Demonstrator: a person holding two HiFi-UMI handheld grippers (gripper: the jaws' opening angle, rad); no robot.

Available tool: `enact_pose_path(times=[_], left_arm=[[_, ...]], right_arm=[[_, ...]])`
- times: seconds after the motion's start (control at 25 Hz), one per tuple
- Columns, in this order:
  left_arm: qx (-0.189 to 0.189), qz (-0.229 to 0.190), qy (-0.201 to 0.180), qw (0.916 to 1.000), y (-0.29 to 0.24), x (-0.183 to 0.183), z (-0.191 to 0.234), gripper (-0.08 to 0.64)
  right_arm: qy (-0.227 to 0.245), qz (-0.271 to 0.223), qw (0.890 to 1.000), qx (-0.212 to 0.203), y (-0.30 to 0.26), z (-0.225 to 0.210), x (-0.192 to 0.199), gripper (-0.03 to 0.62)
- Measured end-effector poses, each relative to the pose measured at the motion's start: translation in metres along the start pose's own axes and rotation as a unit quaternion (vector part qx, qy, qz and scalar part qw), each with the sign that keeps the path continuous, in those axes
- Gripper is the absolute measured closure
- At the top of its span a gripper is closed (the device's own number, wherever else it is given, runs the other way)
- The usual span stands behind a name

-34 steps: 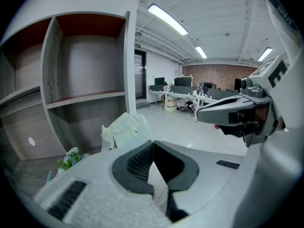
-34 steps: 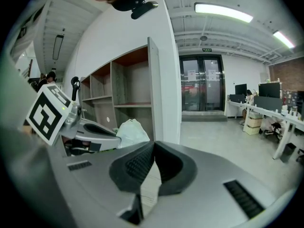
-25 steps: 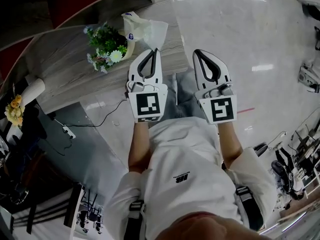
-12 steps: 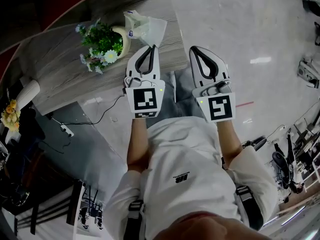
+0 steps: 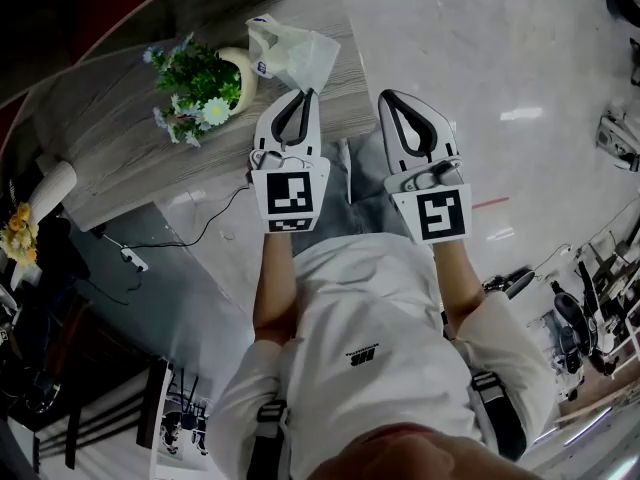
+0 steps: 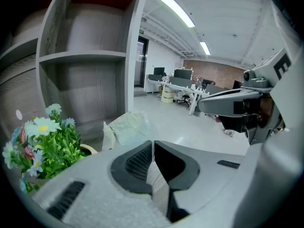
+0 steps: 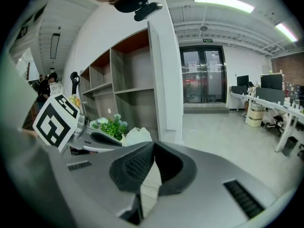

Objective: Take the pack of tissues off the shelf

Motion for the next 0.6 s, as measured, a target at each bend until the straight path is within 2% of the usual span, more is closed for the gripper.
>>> enact_pose_path(times=[0.4,0.48,0.6], left_arm=[[0.019,0.004,0.000,0.9998,0.000,0.002,-0.013,0.521],[0.021,0.003,0.000,0.9998,0.004,0.001,-0.016,0.468],[0.019,0.003,-0.002,0.9998,0.009,0.000,-0.017,0.469]], right_arm=[[-0.001,0.001,1.000,0.001,0.007,-0.001,0.006,0.566],[-0.001,0.000,1.000,0.001,0.009,-0.001,0.005,0.566],[0.002,-0.003,1.000,0.000,0.011,-0.001,0.004,0.566]])
Point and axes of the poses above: the fingertips, and each gripper's own axes: y backward along the fingers, z to its left, x out of its underside, the point moved 3 cm from there along y, backward along the fingers, and after that the axes turned 15 degrees about x, right-handed, at the moved point
